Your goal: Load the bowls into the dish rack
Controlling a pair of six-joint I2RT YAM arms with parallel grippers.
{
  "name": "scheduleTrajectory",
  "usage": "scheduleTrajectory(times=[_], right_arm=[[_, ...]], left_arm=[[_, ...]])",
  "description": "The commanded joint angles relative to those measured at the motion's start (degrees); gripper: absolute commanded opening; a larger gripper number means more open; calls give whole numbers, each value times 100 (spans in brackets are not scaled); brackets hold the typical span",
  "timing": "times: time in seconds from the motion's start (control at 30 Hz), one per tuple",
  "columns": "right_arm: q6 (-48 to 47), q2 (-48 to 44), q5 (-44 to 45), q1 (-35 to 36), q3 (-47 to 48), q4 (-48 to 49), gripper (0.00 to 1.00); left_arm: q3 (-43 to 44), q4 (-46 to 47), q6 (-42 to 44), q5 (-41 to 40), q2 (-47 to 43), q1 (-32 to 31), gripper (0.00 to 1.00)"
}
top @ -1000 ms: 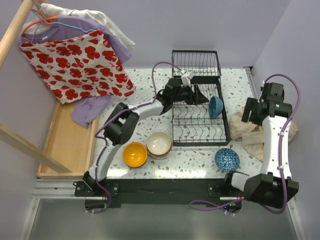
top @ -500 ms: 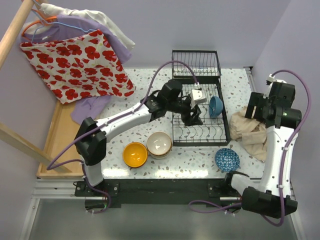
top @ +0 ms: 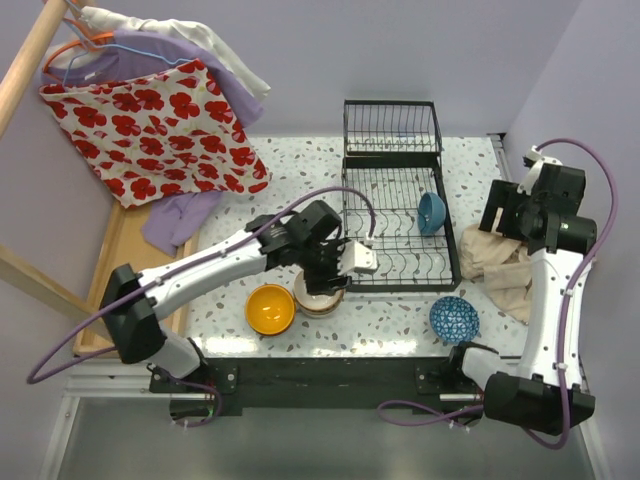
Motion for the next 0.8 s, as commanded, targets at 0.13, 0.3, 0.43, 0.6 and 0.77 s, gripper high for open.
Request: scheduleTrajectory(times=[0.13, 0.3, 0.43, 0.6, 0.77], right_arm=[[10, -115, -432, -22, -32, 164, 82], [72, -71, -362, -22, -50, 155, 82], [28, -133, -275, -22, -112, 164, 82], [2, -168, -213, -22, -94, 5, 83], [28, -247, -222, -14, -164, -47, 84]], left_arm=[[-521, -507, 625, -368, -480, 8, 63], [-152, -287, 159, -333, -128, -27, 63], [6, -58, -368, -500, 118, -159, 64], [-11, 21, -808, -448, 224, -317, 62], [50, 100, -940, -395, 338, -370, 59]])
